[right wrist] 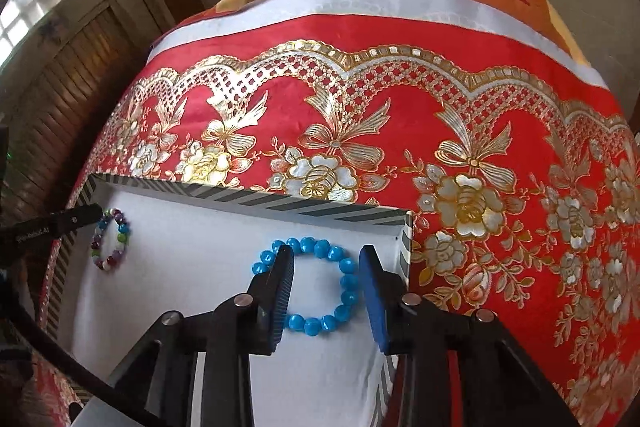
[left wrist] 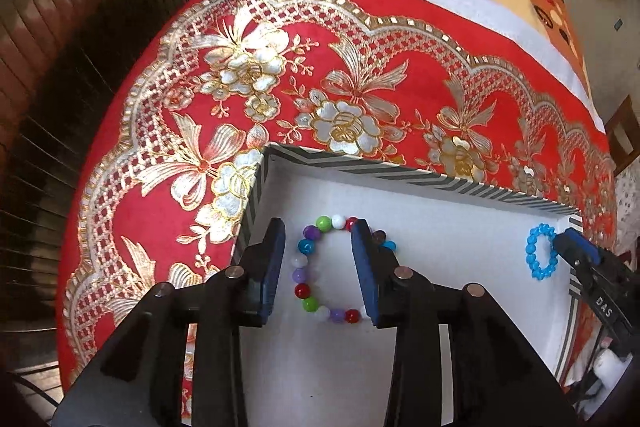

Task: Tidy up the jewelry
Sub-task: 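Open the right tool to drop the blue bracelet while the left releases the multicolor bracelet, then move both open tools back over the jewelry pile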

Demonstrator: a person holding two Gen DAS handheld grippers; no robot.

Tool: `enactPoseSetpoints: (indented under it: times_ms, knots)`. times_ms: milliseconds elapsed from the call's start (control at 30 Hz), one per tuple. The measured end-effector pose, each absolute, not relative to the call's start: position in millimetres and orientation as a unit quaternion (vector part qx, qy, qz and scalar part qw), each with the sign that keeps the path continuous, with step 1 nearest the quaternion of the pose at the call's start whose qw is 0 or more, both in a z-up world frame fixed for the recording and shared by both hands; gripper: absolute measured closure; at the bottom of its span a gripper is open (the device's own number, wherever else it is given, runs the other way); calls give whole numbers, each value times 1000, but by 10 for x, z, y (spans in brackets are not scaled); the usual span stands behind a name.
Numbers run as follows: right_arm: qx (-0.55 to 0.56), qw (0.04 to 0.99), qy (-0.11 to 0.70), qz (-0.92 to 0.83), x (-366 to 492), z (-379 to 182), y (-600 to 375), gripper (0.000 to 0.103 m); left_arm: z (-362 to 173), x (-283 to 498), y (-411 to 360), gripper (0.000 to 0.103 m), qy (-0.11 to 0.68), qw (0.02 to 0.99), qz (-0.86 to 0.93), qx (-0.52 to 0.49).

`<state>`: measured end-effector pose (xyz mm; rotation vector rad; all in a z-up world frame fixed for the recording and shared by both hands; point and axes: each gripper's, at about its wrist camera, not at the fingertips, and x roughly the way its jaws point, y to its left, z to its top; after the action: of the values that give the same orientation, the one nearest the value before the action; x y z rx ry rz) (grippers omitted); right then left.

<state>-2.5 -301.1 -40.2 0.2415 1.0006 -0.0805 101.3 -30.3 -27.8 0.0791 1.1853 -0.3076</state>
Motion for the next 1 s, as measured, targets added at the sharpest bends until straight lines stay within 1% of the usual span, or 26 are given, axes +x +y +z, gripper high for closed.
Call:
enactPoseSetpoints:
  times_ms: [333, 433, 567, 1000]
  knots:
    - [131, 876, 464, -19, -362, -214, -2907, 70, -68, 747, -337, 69, 529, 834, -137, 72]
    - [126, 877, 464, -19, -462, -144, -2828, 69, 14, 645, -351, 69, 519, 840, -139, 77]
    - [126, 878, 462, -16, -569, -47, -2721, 64, 79, 494, -346, 69, 512, 843, -140, 87]
    - [140, 883, 448, -24, -1145, 149, -2490, 61, 260, -161, -238, 69, 492, 852, -147, 97]
